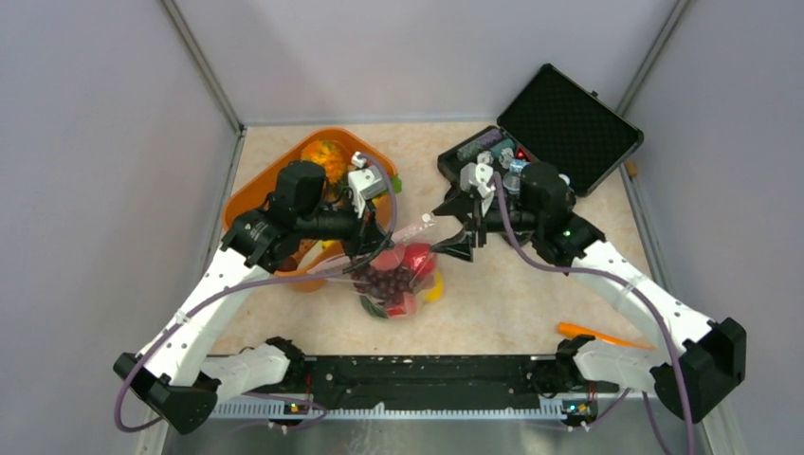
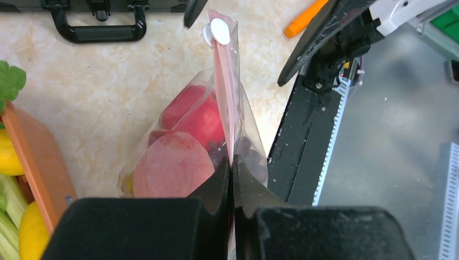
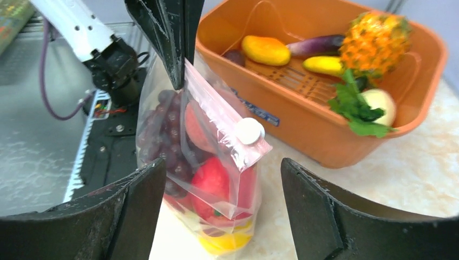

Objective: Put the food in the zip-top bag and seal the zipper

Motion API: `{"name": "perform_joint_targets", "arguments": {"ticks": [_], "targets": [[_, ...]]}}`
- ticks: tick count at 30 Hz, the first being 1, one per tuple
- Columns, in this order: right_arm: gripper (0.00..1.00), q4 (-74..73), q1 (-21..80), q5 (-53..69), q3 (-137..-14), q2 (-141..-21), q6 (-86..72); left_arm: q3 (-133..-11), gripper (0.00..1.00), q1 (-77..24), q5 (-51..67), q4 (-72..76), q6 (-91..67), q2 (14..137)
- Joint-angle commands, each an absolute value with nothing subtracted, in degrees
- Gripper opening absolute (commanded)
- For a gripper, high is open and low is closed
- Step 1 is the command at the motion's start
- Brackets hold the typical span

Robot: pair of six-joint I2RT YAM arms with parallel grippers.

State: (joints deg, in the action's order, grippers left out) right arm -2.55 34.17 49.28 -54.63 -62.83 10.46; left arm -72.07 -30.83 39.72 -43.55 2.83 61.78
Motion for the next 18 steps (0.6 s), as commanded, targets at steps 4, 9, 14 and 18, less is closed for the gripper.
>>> {"name": "perform_joint_targets", "arguments": {"ticks": [4, 9, 14, 18], "targets": [[0.73, -0.7, 33.5, 57.6, -57.2, -67.5, 3.8, -76.2, 0.0, -36.0, 35.7, -43.0, 8.4, 61.5], [0.61, 2.7, 33.5, 60.0, -57.1, -69.3, 0.9, -76.3, 0.0, -38.1, 33.1, -42.8, 10.3, 60.9], [0.4, 5.4, 33.5, 62.1, -56.6, -68.8, -2.8, -76.0, 0.0, -39.5, 30.9, -41.8, 12.1, 61.0], [0.26, 4.0, 33.5, 61.1, -55.5, -68.1, -1.8, -75.8, 0.0, -40.3, 28.5, -40.5, 12.4, 60.5]]}}
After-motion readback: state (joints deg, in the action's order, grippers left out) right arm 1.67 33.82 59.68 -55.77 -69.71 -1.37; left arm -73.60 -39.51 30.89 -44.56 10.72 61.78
